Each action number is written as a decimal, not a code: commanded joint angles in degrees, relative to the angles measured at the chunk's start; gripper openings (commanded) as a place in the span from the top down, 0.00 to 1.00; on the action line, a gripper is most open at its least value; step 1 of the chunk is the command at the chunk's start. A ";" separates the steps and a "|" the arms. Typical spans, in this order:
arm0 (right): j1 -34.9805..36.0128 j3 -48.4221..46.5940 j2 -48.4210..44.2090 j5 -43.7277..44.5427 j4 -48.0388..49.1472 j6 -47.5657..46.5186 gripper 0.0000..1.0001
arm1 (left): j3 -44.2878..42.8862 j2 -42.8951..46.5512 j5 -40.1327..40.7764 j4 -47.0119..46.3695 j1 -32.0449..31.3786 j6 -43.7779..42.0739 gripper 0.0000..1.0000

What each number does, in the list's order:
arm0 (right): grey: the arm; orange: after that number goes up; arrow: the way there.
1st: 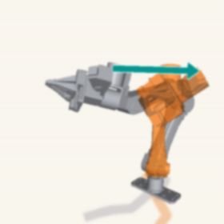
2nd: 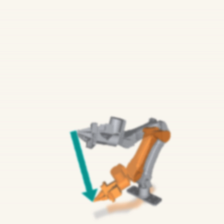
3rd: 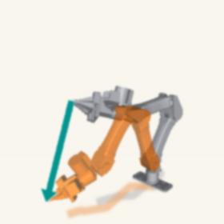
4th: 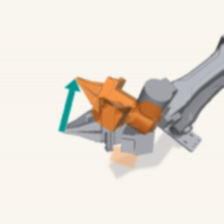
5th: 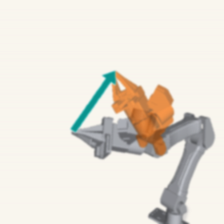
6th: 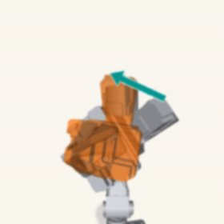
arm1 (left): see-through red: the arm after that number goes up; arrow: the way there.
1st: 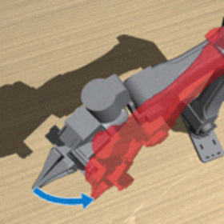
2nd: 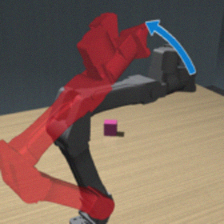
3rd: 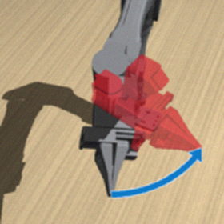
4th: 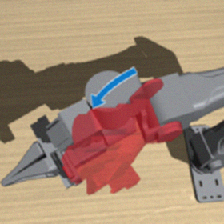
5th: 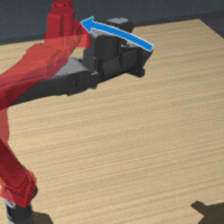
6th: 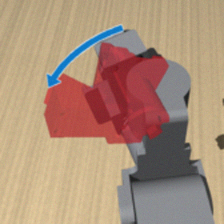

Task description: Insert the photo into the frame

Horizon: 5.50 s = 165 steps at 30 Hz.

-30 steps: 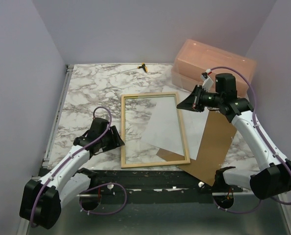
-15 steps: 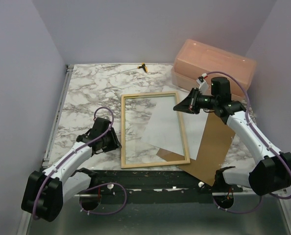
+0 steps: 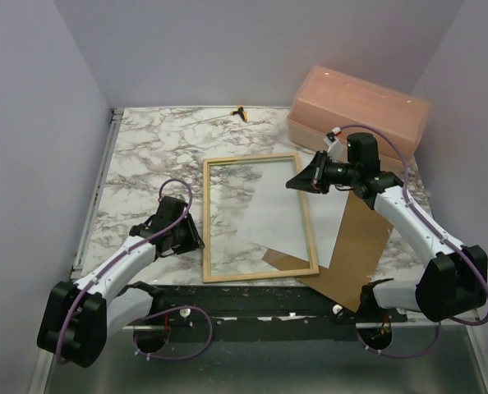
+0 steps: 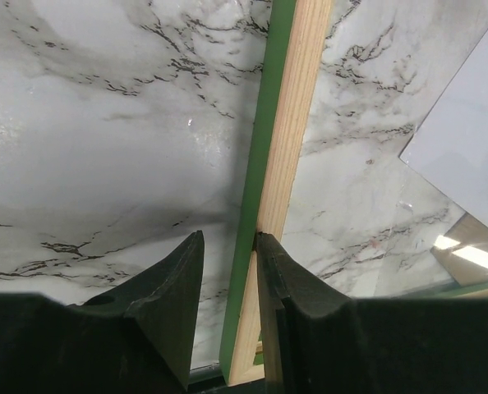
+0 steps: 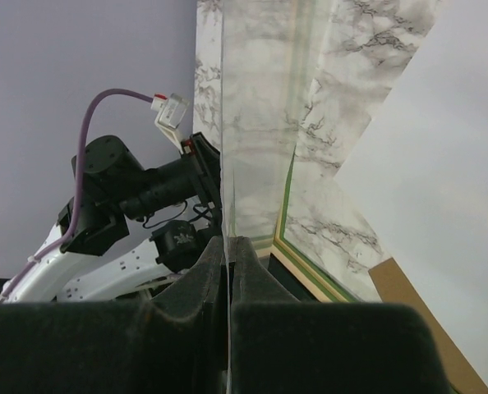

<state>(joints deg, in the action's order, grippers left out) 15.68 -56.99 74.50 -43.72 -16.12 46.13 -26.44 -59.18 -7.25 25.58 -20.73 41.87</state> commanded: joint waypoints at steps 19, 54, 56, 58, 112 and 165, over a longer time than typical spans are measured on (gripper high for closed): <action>2.90 4.81 -0.04 -0.29 18.13 2.68 0.99 | 0.82 -1.02 1.17 -0.41 0.25 -0.56 0.67; 4.71 12.50 2.98 2.46 29.25 7.08 0.99 | 0.16 -2.85 0.92 -0.58 0.25 -1.37 0.68; 4.80 12.66 3.59 2.74 29.31 6.78 0.99 | 0.17 -2.96 0.92 -0.55 0.30 -1.35 0.68; 4.82 12.93 3.98 3.09 29.18 6.29 0.99 | 0.21 -3.05 0.91 -0.58 0.25 -1.44 0.68; 5.25 17.70 1.81 3.53 31.47 11.39 0.99 | 0.37 -3.48 0.15 -1.08 0.25 -1.71 0.68; 5.85 15.50 3.43 5.38 23.06 7.91 0.99 | 0.44 -3.75 -0.51 -1.42 0.23 -2.06 0.68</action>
<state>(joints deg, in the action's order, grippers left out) 20.99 -42.68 76.79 -37.63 7.44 54.96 -26.76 -61.54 -9.47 23.59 -20.73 41.32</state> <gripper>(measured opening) 0.036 0.319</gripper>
